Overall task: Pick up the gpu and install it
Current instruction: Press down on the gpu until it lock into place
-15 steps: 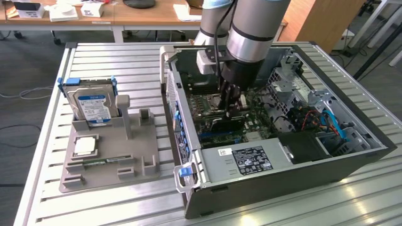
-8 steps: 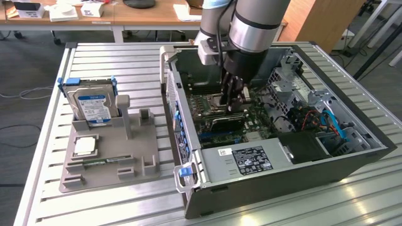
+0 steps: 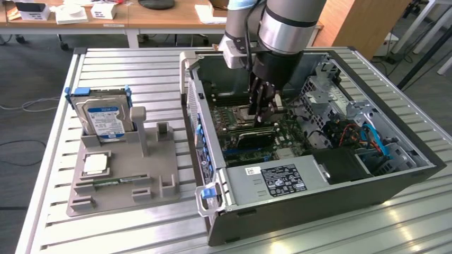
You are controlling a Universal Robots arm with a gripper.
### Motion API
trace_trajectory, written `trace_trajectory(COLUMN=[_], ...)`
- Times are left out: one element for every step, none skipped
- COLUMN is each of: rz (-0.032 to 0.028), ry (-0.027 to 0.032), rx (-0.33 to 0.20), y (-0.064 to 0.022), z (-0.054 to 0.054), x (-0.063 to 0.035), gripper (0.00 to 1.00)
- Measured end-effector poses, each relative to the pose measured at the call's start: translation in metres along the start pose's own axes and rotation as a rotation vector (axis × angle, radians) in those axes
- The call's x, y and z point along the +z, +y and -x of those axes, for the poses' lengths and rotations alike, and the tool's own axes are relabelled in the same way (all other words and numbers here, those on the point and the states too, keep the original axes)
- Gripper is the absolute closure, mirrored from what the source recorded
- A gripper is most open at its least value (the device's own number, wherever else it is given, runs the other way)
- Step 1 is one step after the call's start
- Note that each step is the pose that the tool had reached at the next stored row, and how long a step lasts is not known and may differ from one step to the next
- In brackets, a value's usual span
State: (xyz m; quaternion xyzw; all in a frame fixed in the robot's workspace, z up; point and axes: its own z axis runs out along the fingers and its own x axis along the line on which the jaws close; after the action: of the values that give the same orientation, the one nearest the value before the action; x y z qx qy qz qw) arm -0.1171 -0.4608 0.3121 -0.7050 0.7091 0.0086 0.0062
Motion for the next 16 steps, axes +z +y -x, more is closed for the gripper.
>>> trace_trajectory(rz=[0.0000, 0.0000, 0.0000, 0.0000, 0.0000, 0.0000, 0.0000, 0.0000, 0.0000, 0.0000, 0.0000, 0.0000, 0.0000, 0.0000, 0.0000, 0.0000], ry=[0.0000, 0.0000, 0.0000, 0.0000, 0.0000, 0.0000, 0.0000, 0.0000, 0.0000, 0.0000, 0.0000, 0.0000, 0.0000, 0.0000, -0.0001, 0.0000], rx=[0.000, 0.000, 0.000, 0.000, 0.000, 0.000, 0.000, 0.000, 0.000, 0.000, 0.000, 0.000, 0.000, 0.000, 0.000, 0.000], y=[0.0000, 0.0000, 0.0000, 0.0000, 0.0000, 0.0000, 0.0000, 0.0000, 0.0000, 0.0000, 0.0000, 0.0000, 0.0000, 0.0000, 0.0000, 0.0000], z=[0.0000, 0.0000, 0.0000, 0.0000, 0.0000, 0.0000, 0.0000, 0.0000, 0.0000, 0.0000, 0.0000, 0.0000, 0.0000, 0.0000, 0.0000, 0.0000], x=[-0.0001, -0.0001, -0.0001, -0.0001, -0.0001, -0.0001, -0.0001, -0.0001, -0.0001, -0.0001, -0.0001, -0.0002, -0.0001, -0.0002, -0.0002, -0.0002], gripper=[0.60, 0.60, 0.60, 0.60, 0.60, 0.60, 0.60, 0.60, 0.60, 0.60, 0.61, 0.61, 0.67, 0.73, 0.73, 0.79])
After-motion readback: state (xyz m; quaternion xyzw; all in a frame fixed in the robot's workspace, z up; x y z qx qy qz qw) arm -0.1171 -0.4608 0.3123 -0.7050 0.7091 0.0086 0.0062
